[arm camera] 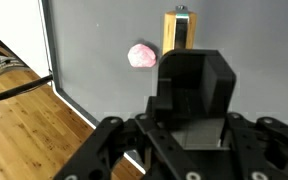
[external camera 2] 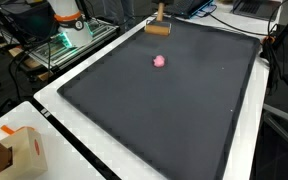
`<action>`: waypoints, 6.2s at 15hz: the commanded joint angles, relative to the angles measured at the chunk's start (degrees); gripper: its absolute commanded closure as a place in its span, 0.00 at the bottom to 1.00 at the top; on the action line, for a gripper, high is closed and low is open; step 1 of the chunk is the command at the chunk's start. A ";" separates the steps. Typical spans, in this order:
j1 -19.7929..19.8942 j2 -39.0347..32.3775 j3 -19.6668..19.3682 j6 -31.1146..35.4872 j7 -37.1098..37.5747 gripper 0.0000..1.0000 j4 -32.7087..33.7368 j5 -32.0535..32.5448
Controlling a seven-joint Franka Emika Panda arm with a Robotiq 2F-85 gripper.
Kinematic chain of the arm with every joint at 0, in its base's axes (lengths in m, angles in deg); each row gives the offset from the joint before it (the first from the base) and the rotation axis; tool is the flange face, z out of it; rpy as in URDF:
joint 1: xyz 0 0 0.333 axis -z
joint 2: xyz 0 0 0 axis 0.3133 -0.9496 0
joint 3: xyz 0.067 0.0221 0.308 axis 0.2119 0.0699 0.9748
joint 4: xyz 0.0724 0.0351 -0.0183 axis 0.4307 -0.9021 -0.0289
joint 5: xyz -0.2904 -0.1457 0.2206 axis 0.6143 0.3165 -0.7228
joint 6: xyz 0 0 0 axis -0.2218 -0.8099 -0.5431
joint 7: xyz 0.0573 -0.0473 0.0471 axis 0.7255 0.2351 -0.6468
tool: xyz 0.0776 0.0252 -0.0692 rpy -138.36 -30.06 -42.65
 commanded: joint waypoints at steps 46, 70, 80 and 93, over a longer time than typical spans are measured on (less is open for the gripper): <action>8.94 4.20 -20.13 11.04 -35.02 0.76 8.23 -31.58; 11.43 13.87 -21.74 11.11 -50.34 0.76 7.40 -35.37; 11.19 7.52 -24.92 10.58 -78.66 0.76 5.20 -46.81; 12.18 5.95 -25.92 22.99 -88.05 0.76 -4.05 -50.44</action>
